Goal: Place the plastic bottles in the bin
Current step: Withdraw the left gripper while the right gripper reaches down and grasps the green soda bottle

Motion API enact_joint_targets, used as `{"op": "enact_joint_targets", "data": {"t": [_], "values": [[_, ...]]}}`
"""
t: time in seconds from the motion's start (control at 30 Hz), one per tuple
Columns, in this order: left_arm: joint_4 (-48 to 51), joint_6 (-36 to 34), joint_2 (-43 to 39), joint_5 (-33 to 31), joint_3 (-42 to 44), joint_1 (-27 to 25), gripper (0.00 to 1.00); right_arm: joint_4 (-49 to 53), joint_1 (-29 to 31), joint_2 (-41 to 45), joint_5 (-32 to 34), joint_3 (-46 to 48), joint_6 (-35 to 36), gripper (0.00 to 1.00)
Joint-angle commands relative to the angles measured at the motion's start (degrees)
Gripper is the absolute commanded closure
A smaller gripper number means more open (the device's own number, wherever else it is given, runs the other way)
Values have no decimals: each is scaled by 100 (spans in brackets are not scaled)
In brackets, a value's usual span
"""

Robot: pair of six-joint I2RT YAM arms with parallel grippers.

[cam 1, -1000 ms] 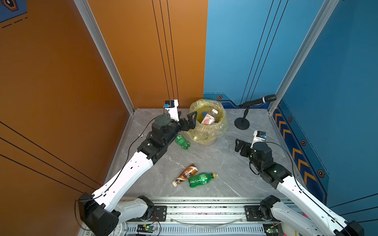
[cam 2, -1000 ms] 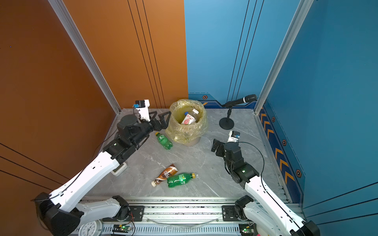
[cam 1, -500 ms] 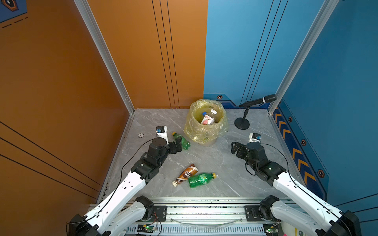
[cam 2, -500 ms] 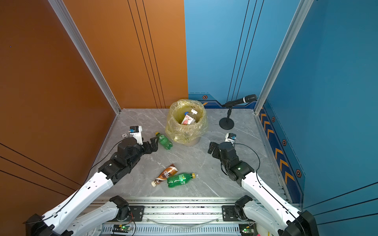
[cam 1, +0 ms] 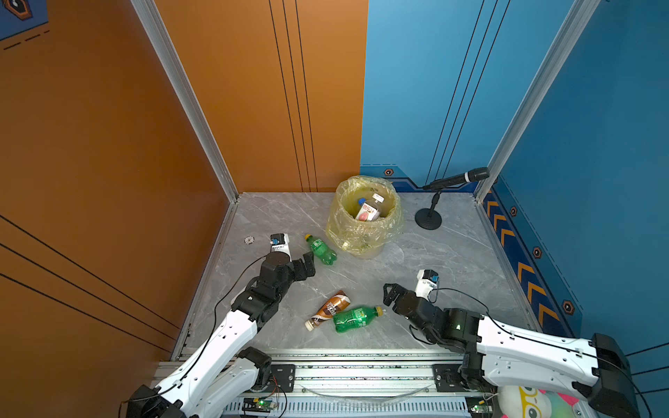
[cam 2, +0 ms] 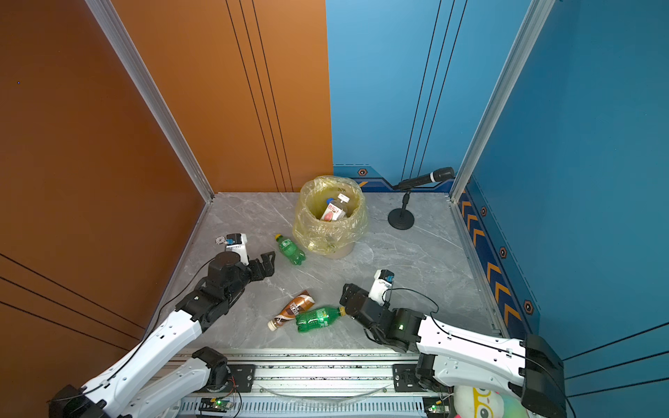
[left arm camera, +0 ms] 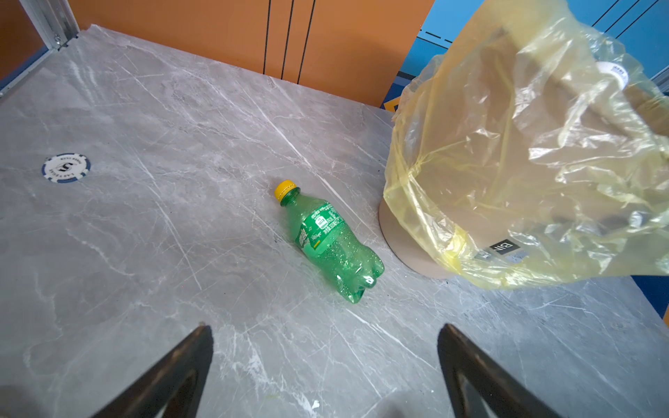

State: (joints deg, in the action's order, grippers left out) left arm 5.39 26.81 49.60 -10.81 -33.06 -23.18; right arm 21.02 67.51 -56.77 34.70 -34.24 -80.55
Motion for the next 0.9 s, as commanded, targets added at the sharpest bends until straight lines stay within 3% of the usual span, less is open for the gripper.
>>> {"op": "enact_joint_targets", "data": {"t": [0.0,0.23,0.7,0.87], "values": [[-12,100,-176,373,193,171,2,263,459,-414,833,-147,-1018,0],[141,295,-473,665,416,401,2,36,995,-1600,818,-704,-1531,0],[241,491,-836,885,561,606,3,-838,1015,-2857,-45,-927,-2316,0],[223,527,-837,904,582,648,2,-1117,928,-3065,-243,-945,-2292,0]]}}
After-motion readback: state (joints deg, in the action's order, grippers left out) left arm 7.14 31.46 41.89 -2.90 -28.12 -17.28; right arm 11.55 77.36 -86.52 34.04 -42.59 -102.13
